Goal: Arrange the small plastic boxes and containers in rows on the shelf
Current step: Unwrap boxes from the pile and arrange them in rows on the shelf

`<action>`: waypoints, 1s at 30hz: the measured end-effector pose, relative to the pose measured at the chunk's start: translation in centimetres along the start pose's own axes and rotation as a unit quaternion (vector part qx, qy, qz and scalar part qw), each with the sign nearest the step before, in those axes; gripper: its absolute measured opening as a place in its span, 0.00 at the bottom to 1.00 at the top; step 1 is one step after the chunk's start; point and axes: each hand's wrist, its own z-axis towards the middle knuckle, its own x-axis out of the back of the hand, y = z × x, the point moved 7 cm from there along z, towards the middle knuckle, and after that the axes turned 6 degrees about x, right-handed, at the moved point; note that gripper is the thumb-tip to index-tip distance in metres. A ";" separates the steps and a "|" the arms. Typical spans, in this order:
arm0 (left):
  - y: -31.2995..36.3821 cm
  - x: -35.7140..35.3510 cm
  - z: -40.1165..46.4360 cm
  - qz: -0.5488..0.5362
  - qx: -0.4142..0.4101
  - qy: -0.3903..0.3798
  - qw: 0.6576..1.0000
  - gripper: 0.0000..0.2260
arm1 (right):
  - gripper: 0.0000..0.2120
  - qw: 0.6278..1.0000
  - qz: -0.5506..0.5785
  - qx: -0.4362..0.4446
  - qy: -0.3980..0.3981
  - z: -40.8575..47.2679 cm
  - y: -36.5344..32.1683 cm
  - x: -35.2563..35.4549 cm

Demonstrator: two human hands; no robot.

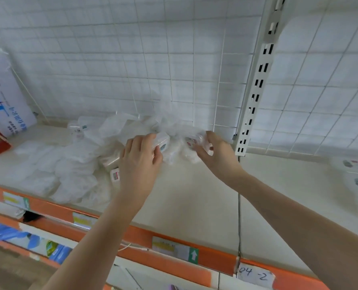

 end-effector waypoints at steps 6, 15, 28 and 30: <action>9.0 -0.9 -2.0 -0.156 -0.021 -0.032 0.987 0.10 | 0.10 0.996 0.002 -0.058 0.063 -6.7 3.9 6.8; 23.8 -4.1 -6.4 -0.401 -0.015 -0.170 0.900 0.16 | 0.16 0.971 -0.023 -0.164 0.170 -19.8 9.9 18.8; 34.1 -5.6 -11.7 -0.502 0.084 -0.261 0.820 0.05 | 0.22 0.958 -0.057 -0.211 0.186 -29.0 12.8 27.2; 34.0 -6.4 -12.3 -0.505 0.115 -0.269 0.812 0.01 | 0.22 0.961 -0.038 -0.214 0.173 -29.6 13.2 27.2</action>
